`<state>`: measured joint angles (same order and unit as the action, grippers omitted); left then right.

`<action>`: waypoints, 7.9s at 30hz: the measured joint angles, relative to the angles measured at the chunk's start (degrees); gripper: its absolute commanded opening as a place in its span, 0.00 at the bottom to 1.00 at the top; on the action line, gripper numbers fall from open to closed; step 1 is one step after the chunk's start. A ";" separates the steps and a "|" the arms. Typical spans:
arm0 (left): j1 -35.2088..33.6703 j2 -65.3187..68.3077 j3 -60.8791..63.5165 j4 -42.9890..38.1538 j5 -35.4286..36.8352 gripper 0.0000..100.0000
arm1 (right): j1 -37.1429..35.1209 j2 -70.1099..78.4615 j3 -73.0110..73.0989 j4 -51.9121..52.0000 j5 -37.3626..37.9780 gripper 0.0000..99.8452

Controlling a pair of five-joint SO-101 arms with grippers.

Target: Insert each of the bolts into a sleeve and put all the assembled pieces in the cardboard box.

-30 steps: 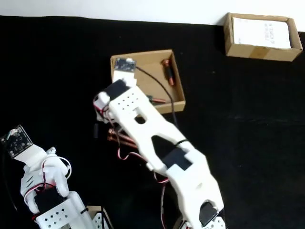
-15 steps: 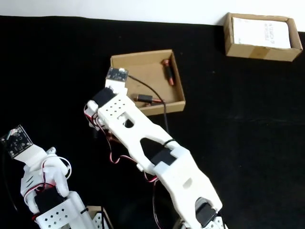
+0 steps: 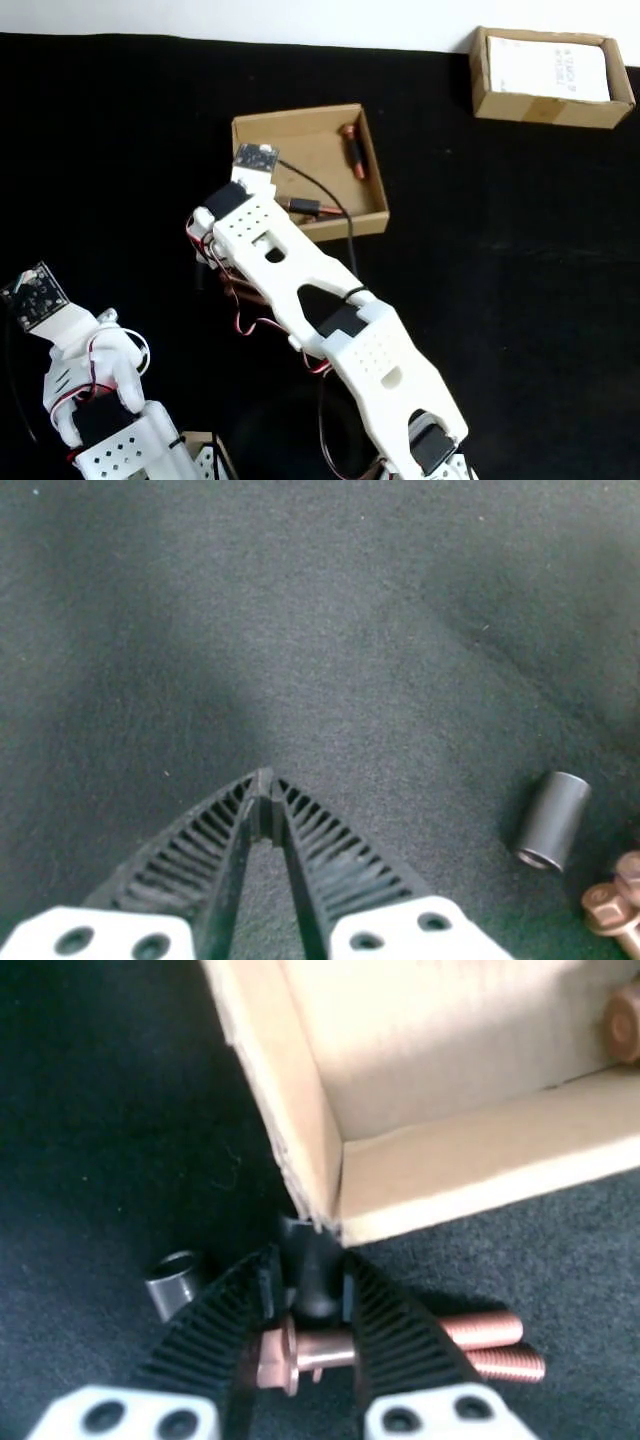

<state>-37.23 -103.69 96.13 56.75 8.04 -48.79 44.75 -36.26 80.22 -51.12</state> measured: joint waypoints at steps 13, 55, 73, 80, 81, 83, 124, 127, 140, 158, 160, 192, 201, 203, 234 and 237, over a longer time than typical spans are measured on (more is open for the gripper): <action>0.09 0.00 0.00 0.00 1.49 0.01 | 1.85 0.09 -5.45 2.81 5.10 0.01; 39.21 96.88 -96.70 43.78 35.96 0.08 | 32.88 -59.25 28.75 9.32 25.23 0.01; 39.30 136.09 -112.88 43.69 38.42 0.12 | 33.49 -68.48 49.32 -8.00 28.22 0.01; 39.38 144.97 -120.44 44.22 38.42 0.12 | 33.49 -67.52 49.32 -8.00 28.22 0.01; 39.38 145.49 -121.05 44.22 38.42 0.12 | 33.49 -67.52 49.32 -8.00 28.22 0.01; 39.38 146.37 -121.93 44.31 38.42 0.12 | 33.49 -67.43 49.32 -8.00 28.31 0.01; 38.95 149.36 -116.31 40.62 37.27 0.02 | 33.49 -67.08 49.32 -8.00 31.82 0.01; 38.95 149.36 -116.40 39.56 37.27 0.01 | 33.49 -67.08 49.32 -8.00 31.82 0.01; 38.86 149.63 -120.62 40.00 37.27 0.01 | 33.49 -67.08 47.12 -8.00 29.89 0.01; 43.87 143.30 -173.36 44.04 10.55 0.01 | 18.55 -75.69 42.55 12.13 41.05 0.01; 44.92 140.92 -174.59 44.04 9.05 0.01 | 18.46 -77.63 46.33 10.02 44.04 0.01; 60.31 70.77 -92.31 14.24 7.82 0.01 | 11.16 -129.76 117.80 -52.92 58.20 0.01; 65.23 62.24 -77.54 0.97 7.82 0.01 | 12.31 -133.45 118.42 -52.92 58.20 0.01; 65.32 62.24 -77.27 0.88 7.82 0.01 | 13.63 -133.54 118.42 -52.92 58.20 0.01; 62.68 62.15 -71.12 -0.79 13.71 0.01 | 16.00 -133.89 121.14 -52.92 58.37 0.01; 62.59 62.15 -71.12 -1.05 16.53 0.01 | 16.00 -133.89 121.14 -52.92 58.37 0.01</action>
<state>25.36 -41.54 25.01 55.69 24.57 -32.79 -89.14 84.88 27.30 7.25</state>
